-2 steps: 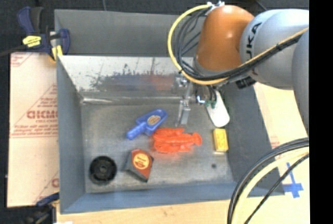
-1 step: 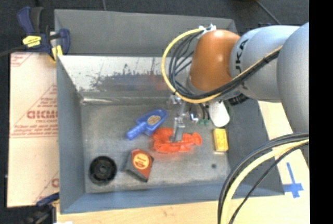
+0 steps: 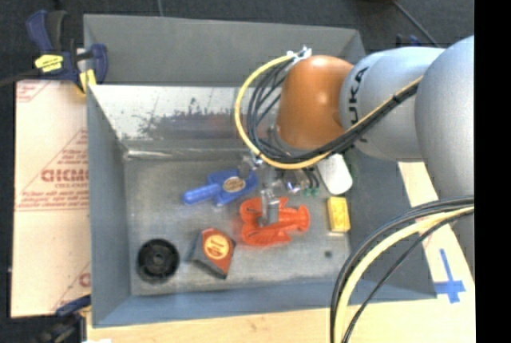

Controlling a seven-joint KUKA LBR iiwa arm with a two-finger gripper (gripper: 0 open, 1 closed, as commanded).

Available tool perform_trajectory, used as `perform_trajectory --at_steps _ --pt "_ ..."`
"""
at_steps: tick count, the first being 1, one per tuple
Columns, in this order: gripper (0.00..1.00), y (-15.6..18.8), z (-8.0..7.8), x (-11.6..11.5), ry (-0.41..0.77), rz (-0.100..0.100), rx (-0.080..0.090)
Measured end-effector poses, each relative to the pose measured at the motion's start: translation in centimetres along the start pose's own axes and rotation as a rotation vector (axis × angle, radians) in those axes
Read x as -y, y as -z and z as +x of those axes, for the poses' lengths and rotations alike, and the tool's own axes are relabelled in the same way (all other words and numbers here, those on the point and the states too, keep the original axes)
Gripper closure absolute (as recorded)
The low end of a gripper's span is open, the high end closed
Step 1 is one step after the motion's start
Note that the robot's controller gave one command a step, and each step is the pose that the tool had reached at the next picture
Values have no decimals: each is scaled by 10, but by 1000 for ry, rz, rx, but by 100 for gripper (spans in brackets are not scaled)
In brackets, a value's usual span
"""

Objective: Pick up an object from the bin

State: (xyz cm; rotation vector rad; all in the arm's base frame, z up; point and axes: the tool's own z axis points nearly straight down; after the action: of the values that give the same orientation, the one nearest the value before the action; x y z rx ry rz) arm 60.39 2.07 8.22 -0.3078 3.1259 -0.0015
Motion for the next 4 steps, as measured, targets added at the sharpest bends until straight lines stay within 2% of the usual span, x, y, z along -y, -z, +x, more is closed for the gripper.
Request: perform_trajectory --at_steps 1,2,3,4 --pt "0 -1 -1 -3 84 0 2" --pt "100 -7 -8 -11 -51 0 2" --pt "100 -7 -8 -11 -51 0 2" --pt "100 -7 -24 -18 -48 0 3"
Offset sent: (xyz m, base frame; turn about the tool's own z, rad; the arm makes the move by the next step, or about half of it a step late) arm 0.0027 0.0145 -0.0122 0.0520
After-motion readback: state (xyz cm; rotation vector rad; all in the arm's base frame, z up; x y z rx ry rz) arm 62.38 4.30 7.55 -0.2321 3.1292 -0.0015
